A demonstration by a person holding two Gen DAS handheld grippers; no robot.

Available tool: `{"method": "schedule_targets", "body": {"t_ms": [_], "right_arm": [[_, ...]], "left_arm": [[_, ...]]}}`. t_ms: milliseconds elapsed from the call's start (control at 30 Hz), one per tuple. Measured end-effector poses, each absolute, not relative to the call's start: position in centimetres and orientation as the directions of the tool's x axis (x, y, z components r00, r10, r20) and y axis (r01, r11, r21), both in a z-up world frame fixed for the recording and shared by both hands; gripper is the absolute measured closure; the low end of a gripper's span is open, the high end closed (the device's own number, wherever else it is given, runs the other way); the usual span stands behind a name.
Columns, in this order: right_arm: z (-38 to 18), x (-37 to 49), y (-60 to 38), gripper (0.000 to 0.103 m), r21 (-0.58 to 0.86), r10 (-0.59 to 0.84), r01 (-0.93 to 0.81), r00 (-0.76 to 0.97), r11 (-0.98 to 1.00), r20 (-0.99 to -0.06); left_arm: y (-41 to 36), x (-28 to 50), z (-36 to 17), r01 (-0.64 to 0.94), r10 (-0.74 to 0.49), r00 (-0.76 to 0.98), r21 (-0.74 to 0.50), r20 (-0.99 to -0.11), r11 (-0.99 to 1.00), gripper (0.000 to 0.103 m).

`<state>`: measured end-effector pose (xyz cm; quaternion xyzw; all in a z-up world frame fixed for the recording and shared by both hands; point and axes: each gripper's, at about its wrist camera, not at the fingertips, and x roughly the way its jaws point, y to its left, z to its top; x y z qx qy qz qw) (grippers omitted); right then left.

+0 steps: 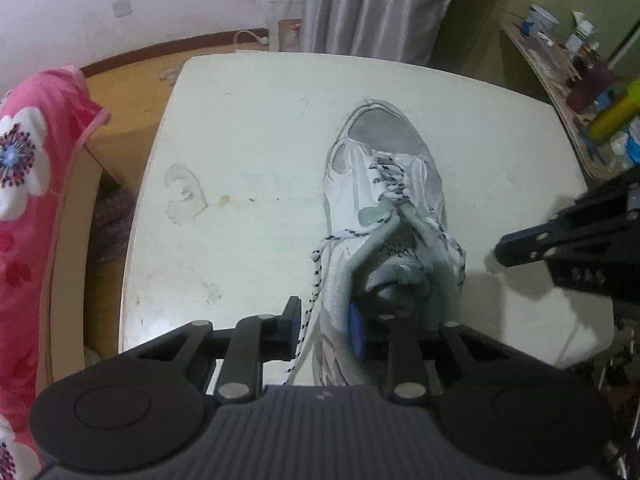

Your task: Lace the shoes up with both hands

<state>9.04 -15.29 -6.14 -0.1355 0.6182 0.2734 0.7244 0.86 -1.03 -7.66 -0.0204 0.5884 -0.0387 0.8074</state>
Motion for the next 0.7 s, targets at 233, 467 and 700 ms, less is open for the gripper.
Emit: {"method": "schedule_targets", "body": {"t_ms": [233, 467, 700], "right_arm": [[-3.6, 7.4, -16.1, 0.093, 0.240, 0.354, -0.479, 0.163, 0.844, -0.921], [-2.8, 5.7, -13.0, 0.086, 0.212, 0.406, -0.597, 0.211, 0.774, -0.889], [-2.5, 5.6, -12.1, 0.086, 0.120, 0.366, -0.649, 0.257, 0.751, -0.895]], "left_arm": [[-1.0, 0.2, -6.0, 0.150, -0.137, 0.338, -0.090, -0.931, 0.985, 0.072], [-1.7, -0.2, -7.0, 0.186, -0.106, 0.306, -0.050, -0.946, 0.981, 0.072], [-1.8, 0.1, -6.1, 0.197, -0.103, 0.344, -0.036, -0.933, 0.980, 0.071]]}}
